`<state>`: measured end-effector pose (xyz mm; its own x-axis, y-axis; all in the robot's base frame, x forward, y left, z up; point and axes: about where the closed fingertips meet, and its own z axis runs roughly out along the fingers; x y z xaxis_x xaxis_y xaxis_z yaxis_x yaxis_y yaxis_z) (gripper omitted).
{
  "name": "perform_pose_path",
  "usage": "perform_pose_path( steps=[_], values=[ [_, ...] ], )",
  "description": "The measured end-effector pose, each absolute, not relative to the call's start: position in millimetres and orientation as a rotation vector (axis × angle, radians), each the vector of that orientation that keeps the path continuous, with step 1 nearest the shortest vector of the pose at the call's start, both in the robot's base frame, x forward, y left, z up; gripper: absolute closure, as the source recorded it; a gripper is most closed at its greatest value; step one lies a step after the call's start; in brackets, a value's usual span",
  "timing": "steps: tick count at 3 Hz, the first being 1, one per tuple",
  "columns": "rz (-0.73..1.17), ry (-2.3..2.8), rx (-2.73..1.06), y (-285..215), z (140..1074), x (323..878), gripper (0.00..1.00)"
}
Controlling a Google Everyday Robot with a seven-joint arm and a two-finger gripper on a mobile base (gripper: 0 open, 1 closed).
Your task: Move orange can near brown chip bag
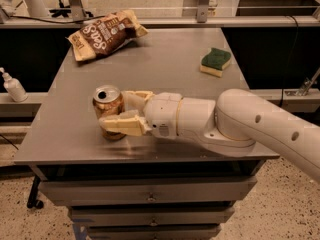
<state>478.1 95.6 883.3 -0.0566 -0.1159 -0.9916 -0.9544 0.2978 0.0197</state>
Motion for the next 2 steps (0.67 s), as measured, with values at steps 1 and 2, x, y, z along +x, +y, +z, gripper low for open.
perform_pose_path(
  steps=[1, 2],
  values=[
    [0.891, 1.458, -1.046, 80.0, 889.3, 486.3, 0.63],
    [0.808, 1.46, -1.044, 49.1, 906.3, 504.2, 0.87]
  ],
)
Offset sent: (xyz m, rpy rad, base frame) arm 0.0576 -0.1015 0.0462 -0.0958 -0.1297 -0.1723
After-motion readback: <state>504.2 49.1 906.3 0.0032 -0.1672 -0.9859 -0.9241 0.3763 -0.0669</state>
